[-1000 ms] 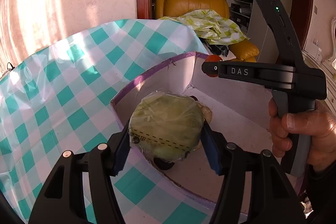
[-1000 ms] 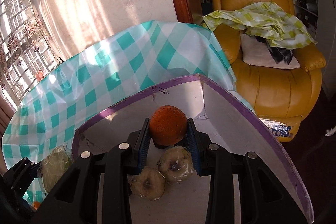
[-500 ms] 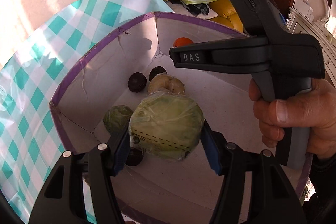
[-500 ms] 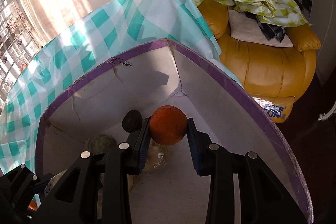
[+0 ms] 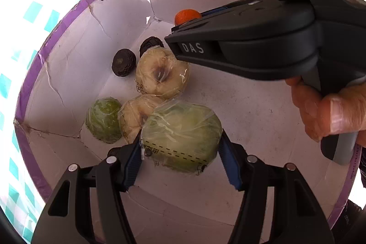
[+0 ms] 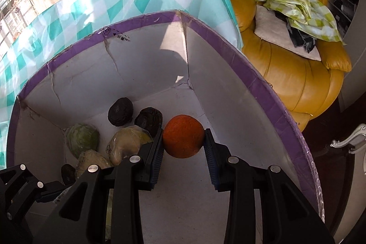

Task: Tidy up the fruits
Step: 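Open both tools to release the green fruit and tangerine in the box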

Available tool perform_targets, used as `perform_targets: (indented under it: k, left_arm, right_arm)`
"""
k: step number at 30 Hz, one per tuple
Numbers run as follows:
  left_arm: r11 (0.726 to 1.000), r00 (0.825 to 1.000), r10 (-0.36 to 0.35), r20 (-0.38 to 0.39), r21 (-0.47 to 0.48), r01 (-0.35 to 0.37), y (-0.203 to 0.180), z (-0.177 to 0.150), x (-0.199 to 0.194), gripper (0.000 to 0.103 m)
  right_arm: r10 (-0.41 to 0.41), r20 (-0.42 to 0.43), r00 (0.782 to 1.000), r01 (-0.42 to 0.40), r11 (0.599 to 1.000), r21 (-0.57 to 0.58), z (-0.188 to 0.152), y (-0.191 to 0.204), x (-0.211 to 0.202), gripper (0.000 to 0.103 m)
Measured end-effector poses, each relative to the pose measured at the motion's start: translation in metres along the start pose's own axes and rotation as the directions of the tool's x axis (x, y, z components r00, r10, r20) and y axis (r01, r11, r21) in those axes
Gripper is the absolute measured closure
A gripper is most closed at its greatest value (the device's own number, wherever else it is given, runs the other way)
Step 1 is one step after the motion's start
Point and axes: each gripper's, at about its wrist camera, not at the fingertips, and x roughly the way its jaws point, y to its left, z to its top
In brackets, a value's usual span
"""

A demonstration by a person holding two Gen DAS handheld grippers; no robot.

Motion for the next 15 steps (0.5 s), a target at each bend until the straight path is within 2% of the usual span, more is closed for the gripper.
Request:
perform_targets:
  k: [4,9,13,15]
  left_arm:
    - [0.999,0.999,-0.003,-0.044,0.034,0.005,0.000,0.005,0.009,0.040]
    - [0.999,0.999,0.001,-0.052,0.043,0.001,0.000,0.007,0.011,0.040]
    - [1.000,0.999,0.005,-0.035,0.030,-0.004,0.002,0.014,0.010,0.026]
    - [0.999,0.999,0.008,-0.034,0.032,-0.007,0.004,0.015,0.010,0.025]
  right_arm:
    - [-0.003,-0.016,1.000,0.002,1.000,-0.020,-0.002,0.001,0.006,0.068]
    - [0.010,-0.035,0.999,-0.011,1.000,-0.021,-0.002,0.001,0.009,0.066]
    - [0.006,-0.027,1.000,-0.007,1.000,-0.026,-0.002,0.003,0.008,0.059]
    - [0.006,-0.027,1.000,-0.006,1.000,-0.026,-0.002,0.003,0.008,0.058]
